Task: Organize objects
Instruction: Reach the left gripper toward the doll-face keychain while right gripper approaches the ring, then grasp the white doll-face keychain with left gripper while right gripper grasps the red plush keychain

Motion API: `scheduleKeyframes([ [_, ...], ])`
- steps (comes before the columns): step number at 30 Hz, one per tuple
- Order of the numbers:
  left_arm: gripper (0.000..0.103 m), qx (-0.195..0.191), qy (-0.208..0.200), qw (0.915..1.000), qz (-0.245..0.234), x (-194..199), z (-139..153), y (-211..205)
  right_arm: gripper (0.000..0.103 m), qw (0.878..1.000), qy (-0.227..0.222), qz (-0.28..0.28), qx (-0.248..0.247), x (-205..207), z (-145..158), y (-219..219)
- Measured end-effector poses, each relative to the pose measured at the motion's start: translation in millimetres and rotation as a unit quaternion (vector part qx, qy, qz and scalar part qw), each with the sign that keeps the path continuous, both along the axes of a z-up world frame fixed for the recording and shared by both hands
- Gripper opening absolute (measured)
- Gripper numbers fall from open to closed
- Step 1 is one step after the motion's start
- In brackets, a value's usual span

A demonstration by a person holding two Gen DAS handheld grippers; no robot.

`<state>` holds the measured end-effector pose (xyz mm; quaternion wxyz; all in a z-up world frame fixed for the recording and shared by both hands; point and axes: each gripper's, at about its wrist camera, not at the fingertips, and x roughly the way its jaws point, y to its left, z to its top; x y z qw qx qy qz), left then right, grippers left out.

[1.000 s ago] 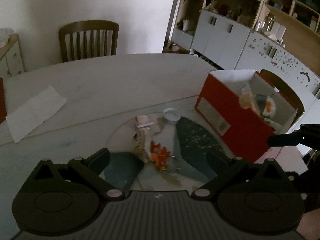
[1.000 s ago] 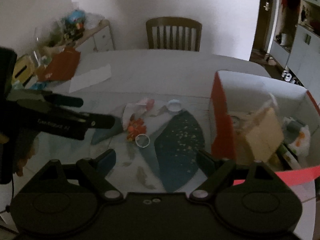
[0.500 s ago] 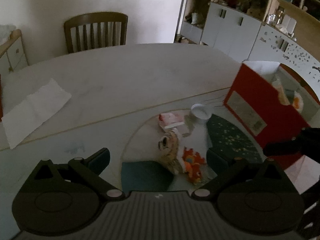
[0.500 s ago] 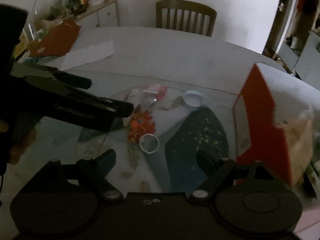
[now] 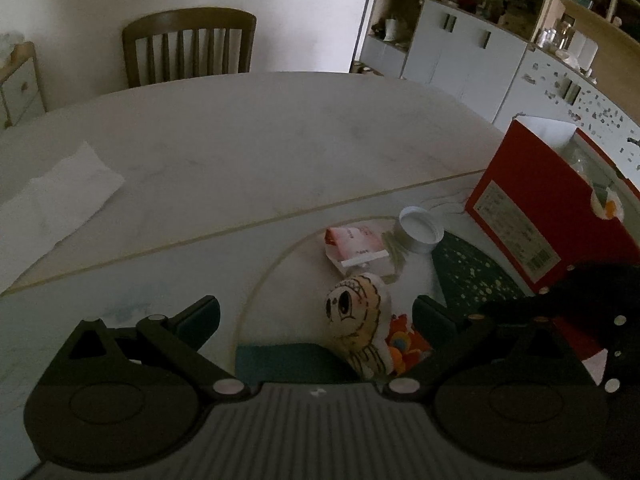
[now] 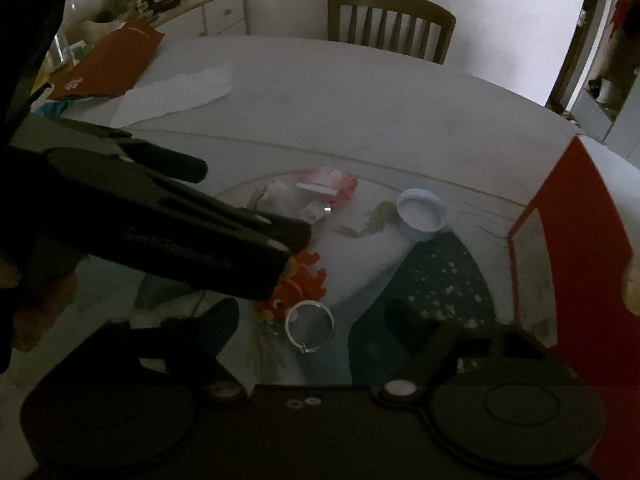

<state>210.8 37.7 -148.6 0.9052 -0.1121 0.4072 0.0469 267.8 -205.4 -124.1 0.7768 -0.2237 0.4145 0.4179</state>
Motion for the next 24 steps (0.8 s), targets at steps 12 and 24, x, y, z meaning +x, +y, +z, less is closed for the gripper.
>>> scheduleKeyframes([
  [12,0.051,-0.037,-0.008,0.9991,-0.017,-2.4,-0.6,4.7,0.053,1.000,-0.002,0.027,0.002,-1.1,-5.1,9.5],
  [24,0.033,-0.051,-0.006,0.9987,-0.003,-14.4,5.7,11.1,0.039,1.000,0.005,0.007,0.020,4.4,0.6,4.4],
])
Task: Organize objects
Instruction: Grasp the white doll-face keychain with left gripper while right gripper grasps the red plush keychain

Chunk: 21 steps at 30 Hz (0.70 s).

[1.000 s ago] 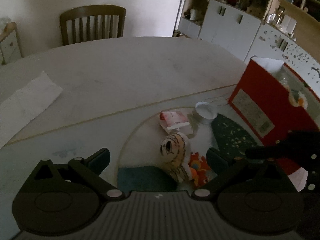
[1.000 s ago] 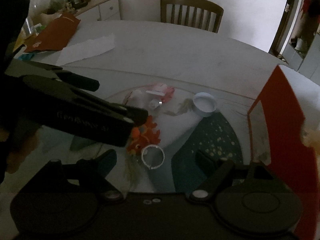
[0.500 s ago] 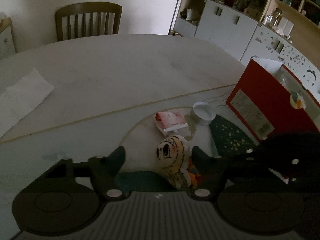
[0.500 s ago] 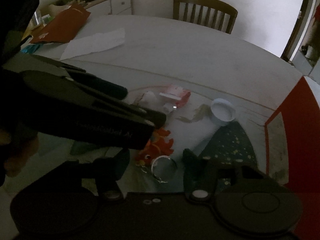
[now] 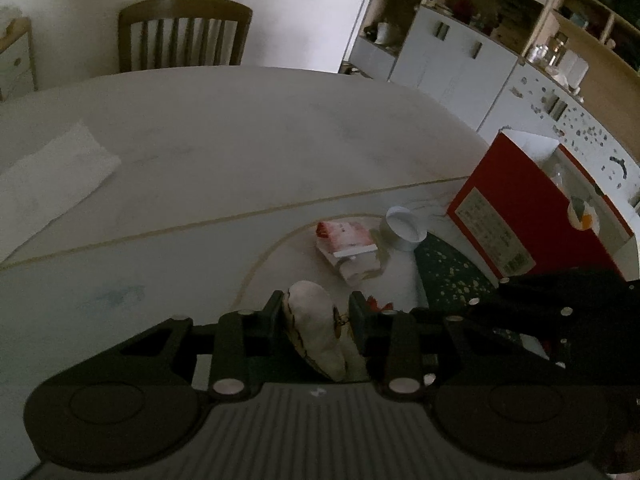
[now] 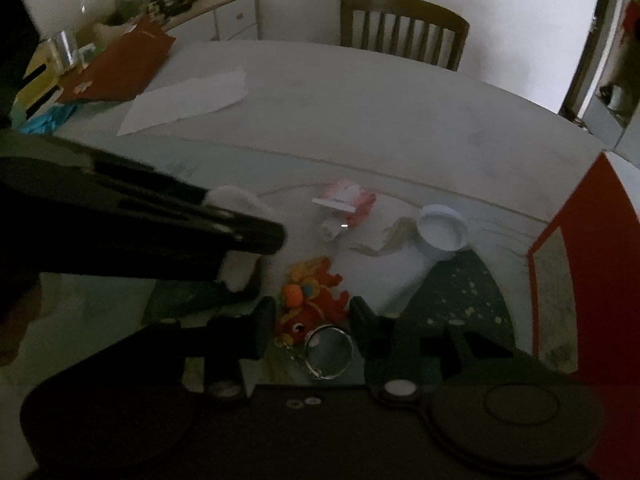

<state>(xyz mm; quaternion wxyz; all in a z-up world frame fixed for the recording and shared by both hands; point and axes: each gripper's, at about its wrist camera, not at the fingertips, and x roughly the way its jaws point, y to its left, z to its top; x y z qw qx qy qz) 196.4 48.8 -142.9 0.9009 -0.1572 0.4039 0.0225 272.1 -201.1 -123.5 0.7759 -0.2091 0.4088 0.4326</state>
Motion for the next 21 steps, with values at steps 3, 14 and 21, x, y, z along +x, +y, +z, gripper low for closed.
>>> scheduleKeyframes([
  [3,0.033,-0.006,0.004,0.9999,0.007,-7.1,2.5,1.2,0.022,1.000,0.002,-0.007,0.009,-1.3,7.7,-7.3],
  [14,0.033,-0.013,0.000,0.9998,0.014,-35.2,15.6,-7.2,0.018,1.000,0.003,-0.012,0.010,-7.9,13.6,-26.3],
  [21,0.033,-0.017,0.007,0.9995,0.024,-52.8,13.0,-8.3,0.062,1.000,0.009,-0.005,0.018,-8.1,10.3,-20.2],
])
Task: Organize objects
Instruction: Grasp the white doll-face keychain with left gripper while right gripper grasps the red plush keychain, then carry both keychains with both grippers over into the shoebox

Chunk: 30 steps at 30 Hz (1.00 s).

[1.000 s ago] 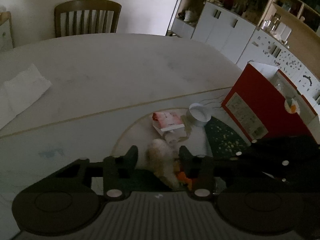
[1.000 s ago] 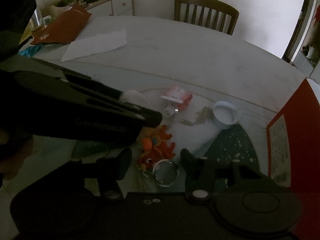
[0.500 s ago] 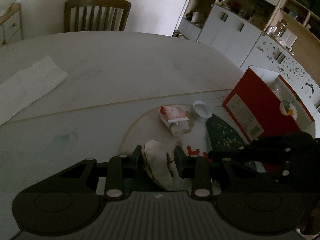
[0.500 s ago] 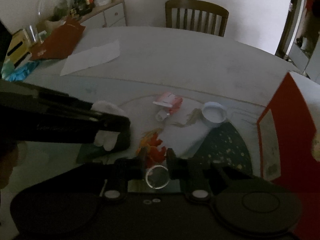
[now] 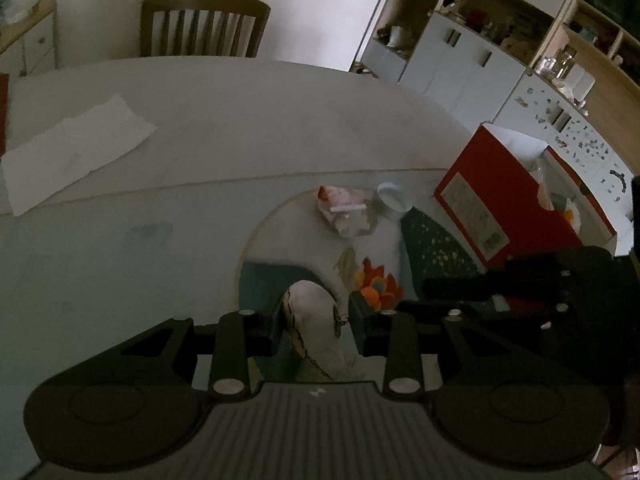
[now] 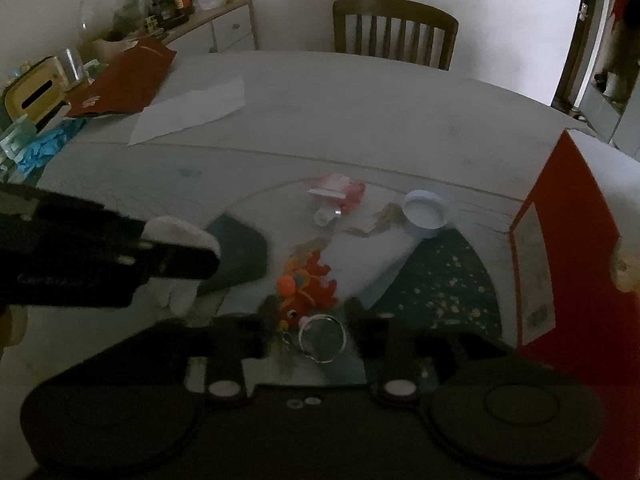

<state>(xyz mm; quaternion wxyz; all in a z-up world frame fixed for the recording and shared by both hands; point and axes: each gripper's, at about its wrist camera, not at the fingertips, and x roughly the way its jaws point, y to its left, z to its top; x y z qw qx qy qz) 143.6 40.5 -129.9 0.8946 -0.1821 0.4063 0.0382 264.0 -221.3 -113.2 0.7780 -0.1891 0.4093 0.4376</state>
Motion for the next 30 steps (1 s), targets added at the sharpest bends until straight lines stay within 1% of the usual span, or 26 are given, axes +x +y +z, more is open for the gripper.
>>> scheduleKeyframes([
  [1,0.033,-0.001,0.001,1.0000,0.002,-2.4,-0.3,0.5,0.066,1.000,-0.002,0.001,0.002,-0.3,-0.2,1.1],
  [5,0.033,-0.003,0.002,0.9999,0.013,-11.9,-0.9,3.5,0.065,1.000,-0.003,0.013,-0.013,1.4,-7.2,12.2],
  [9,0.033,-0.004,0.006,0.9997,0.023,-20.9,-1.9,5.4,0.061,0.999,-0.003,0.019,-0.026,2.8,-16.0,21.2],
  [11,0.033,-0.004,0.008,0.9996,0.027,-25.5,-2.7,7.2,0.061,0.999,-0.016,0.024,-0.029,-0.4,-17.9,23.7],
  [14,0.033,-0.005,0.010,0.9994,0.032,-31.0,-3.5,8.8,0.052,0.999,-0.020,0.031,-0.027,-1.6,-17.3,25.8],
  [16,0.033,-0.005,0.011,0.9993,0.035,-33.8,-4.0,9.2,0.044,0.999,-0.025,0.035,-0.027,-3.2,-17.0,26.6],
  [18,0.033,-0.005,0.012,0.9992,0.038,-35.3,-3.7,9.1,0.039,0.998,-0.033,0.038,-0.029,-6.2,-16.3,26.2],
  [19,0.033,-0.006,0.012,0.9991,0.039,-35.7,-3.6,8.8,0.038,0.998,-0.037,0.039,-0.030,-7.6,-16.0,25.8],
  [23,0.033,-0.004,0.010,0.9992,0.037,-35.8,-0.1,4.6,0.037,0.998,-0.040,0.033,-0.035,-10.3,-13.3,19.2],
  [27,0.033,-0.004,0.007,0.9995,0.032,-34.2,4.2,-2.6,0.037,0.999,-0.033,0.023,-0.021,-14.3,-2.2,2.2],
  [30,0.033,-0.003,0.007,0.9997,0.024,-31.3,9.6,-11.4,0.037,1.000,-0.025,0.016,-0.005,-17.6,12.3,-15.0],
])
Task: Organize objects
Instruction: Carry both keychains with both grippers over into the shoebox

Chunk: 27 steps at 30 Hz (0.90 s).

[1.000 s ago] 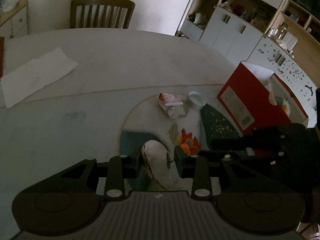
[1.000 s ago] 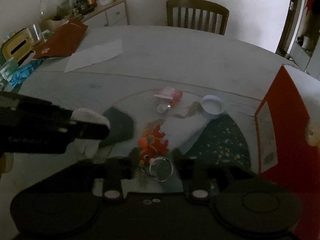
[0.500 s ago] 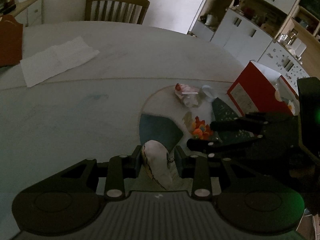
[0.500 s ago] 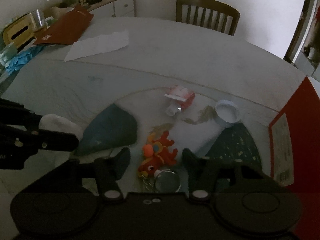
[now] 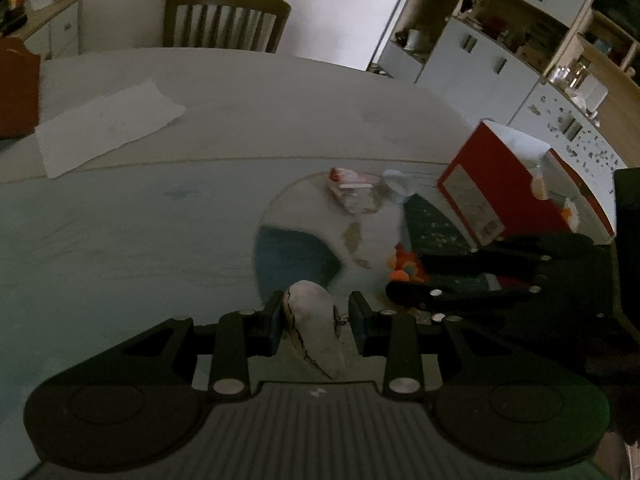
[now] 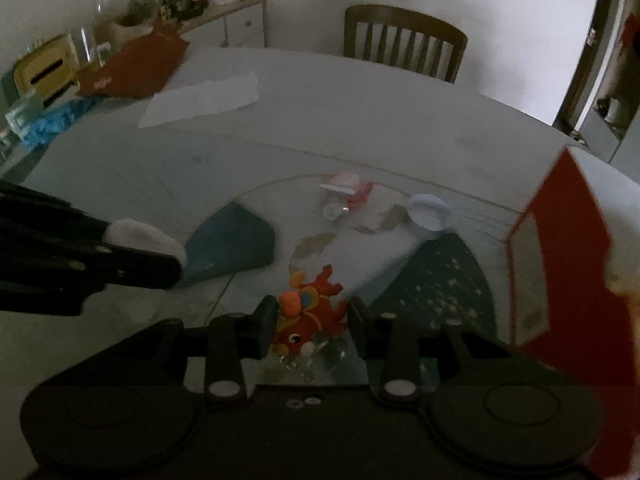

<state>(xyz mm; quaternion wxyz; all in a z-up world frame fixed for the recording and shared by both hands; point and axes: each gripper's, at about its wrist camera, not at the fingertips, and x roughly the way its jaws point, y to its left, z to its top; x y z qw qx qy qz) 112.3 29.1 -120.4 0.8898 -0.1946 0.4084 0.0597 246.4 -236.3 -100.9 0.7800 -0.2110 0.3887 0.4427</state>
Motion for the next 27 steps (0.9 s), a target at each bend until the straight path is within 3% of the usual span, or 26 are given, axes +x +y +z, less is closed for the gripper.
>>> scheduleKeyframes([
  [15,0.033,-0.004,-0.032,0.9966,-0.077,18.3,50.7,-77.3,0.037,0.996,0.022,-0.047,0.070,9.3,78.8,-102.8],
  [27,0.033,0.012,-0.059,0.9912,-0.118,53.9,85.2,-148.6,0.037,0.993,-0.007,-0.078,0.094,53.3,112.0,-177.8],
])
